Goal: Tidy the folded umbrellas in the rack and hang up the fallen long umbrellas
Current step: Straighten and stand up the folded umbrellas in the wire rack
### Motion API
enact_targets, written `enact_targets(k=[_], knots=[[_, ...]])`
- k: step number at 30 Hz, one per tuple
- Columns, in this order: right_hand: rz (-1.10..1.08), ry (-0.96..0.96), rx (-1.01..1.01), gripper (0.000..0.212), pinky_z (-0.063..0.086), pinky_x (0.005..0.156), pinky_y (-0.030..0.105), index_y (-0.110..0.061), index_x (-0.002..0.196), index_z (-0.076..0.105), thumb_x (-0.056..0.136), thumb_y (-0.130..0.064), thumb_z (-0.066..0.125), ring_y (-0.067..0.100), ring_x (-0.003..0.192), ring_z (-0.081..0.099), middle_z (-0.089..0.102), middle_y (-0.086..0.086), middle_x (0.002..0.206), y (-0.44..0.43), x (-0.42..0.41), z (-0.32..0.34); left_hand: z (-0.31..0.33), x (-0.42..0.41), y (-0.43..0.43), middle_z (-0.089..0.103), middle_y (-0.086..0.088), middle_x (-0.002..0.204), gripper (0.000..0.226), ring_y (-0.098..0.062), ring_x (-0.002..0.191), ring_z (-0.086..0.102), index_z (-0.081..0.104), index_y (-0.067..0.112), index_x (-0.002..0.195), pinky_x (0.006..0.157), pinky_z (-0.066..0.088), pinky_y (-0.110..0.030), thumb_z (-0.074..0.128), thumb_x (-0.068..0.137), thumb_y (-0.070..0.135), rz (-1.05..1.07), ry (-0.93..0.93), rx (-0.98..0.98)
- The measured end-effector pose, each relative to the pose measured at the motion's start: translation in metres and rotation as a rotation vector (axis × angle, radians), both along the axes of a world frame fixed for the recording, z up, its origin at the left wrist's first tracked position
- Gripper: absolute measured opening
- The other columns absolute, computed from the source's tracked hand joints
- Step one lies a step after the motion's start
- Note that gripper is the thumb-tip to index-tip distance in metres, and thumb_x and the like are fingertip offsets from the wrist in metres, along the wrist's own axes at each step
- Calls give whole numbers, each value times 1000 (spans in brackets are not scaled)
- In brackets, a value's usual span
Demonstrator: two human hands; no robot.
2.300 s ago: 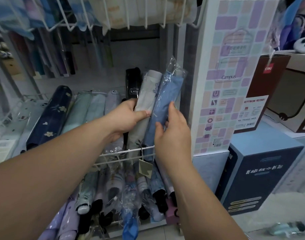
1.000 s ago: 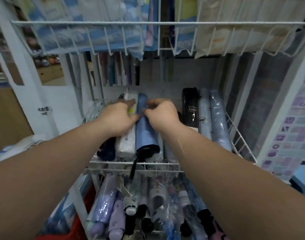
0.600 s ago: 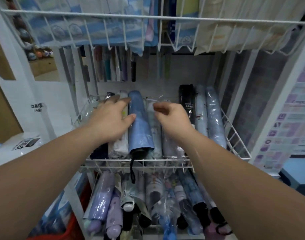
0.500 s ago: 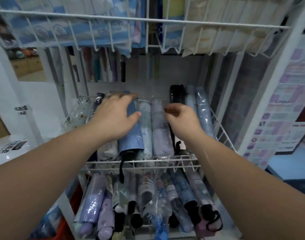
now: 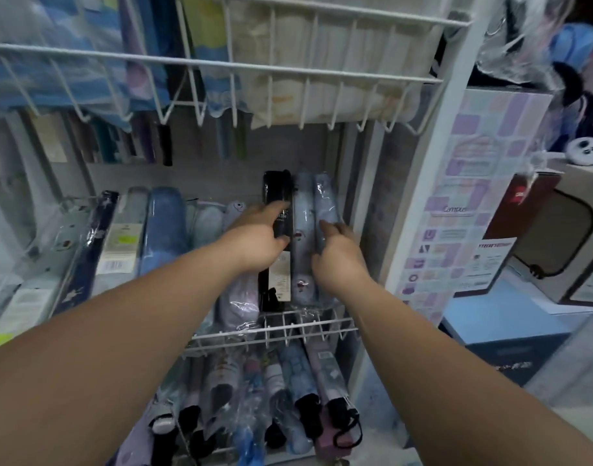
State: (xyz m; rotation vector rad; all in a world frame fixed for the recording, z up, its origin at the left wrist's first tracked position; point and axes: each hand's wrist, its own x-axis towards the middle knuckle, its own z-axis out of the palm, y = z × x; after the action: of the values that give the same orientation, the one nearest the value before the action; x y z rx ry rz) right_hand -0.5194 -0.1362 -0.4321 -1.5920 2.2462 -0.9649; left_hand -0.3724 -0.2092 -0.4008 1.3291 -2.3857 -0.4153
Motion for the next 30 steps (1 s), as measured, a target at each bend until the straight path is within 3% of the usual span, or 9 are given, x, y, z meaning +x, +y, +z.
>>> enact_targets(k=[4, 8, 10, 12, 15, 22, 27, 30], knots=[[-17, 108, -26, 64, 32, 114, 35, -16, 154, 33, 93, -12, 53, 35, 140, 32, 28, 8, 156, -10, 4, -6, -3, -13, -24, 28, -9, 161, 74, -31, 142, 39, 22, 47, 153, 115, 36, -44, 62, 91, 45, 5, -166, 0], [-6, 197, -31, 67, 30, 113, 35, -14, 152, 35, 89, -8, 57, 37, 134, 31, 31, 7, 153, -15, 6, -10, -12, -20, -31, 7, -11, 167, 84, -29, 153, 19, 12, 56, 152, 120, 16, -57, 64, 86, 56, 6, -298, 13], [3, 293, -31, 69, 29, 114, 36, -13, 149, 39, 83, -7, 60, 38, 136, 32, 31, 10, 152, -15, 5, -16, -18, -23, -33, 5, -13, 167, 92, -30, 153, 18, 10, 56, 152, 121, 11, -58, 67, 81, 58, 22, -320, -9], [-22, 298, -37, 71, 32, 113, 36, -18, 149, 40, 81, -5, 60, 39, 139, 31, 24, 12, 156, -15, 3, -22, -21, -24, -33, 9, -15, 165, 100, -33, 151, 23, 10, 53, 154, 122, 12, -56, 72, 76, 56, 27, -317, -34], [-38, 270, -37, 72, 38, 109, 34, -23, 149, 40, 83, 0, 58, 38, 140, 31, 16, 13, 161, -15, 1, -24, -24, -23, -34, 19, -14, 161, 104, -38, 144, 32, 17, 45, 156, 120, 28, -47, 79, 73, 46, 22, -223, -27], [-20, 324, -51, 59, 40, 100, 36, -16, 132, 54, 76, -2, 64, 40, 120, 47, 34, 9, 151, -9, 2, -16, -19, -14, -21, 31, -13, 150, 95, -35, 131, 48, 39, 32, 150, 108, 45, -35, 85, 67, 35, 3, -99, 11], [21, 350, 0, 54, 42, 97, 35, -17, 133, 55, 82, 2, 56, 41, 125, 42, 31, 6, 153, 3, 3, -4, -12, 2, -9, 37, -12, 146, 91, -33, 129, 46, 41, 38, 146, 109, 41, -40, 83, 66, 50, -41, -317, -41], [48, 368, 55, 49, 44, 102, 37, -14, 130, 59, 83, 0, 59, 41, 128, 45, 33, 8, 153, 9, -1, 4, -9, 5, -5, 34, -10, 148, 92, -31, 138, 36, 35, 45, 148, 117, 22, -54, 77, 69, 63, -40, -518, -115]])
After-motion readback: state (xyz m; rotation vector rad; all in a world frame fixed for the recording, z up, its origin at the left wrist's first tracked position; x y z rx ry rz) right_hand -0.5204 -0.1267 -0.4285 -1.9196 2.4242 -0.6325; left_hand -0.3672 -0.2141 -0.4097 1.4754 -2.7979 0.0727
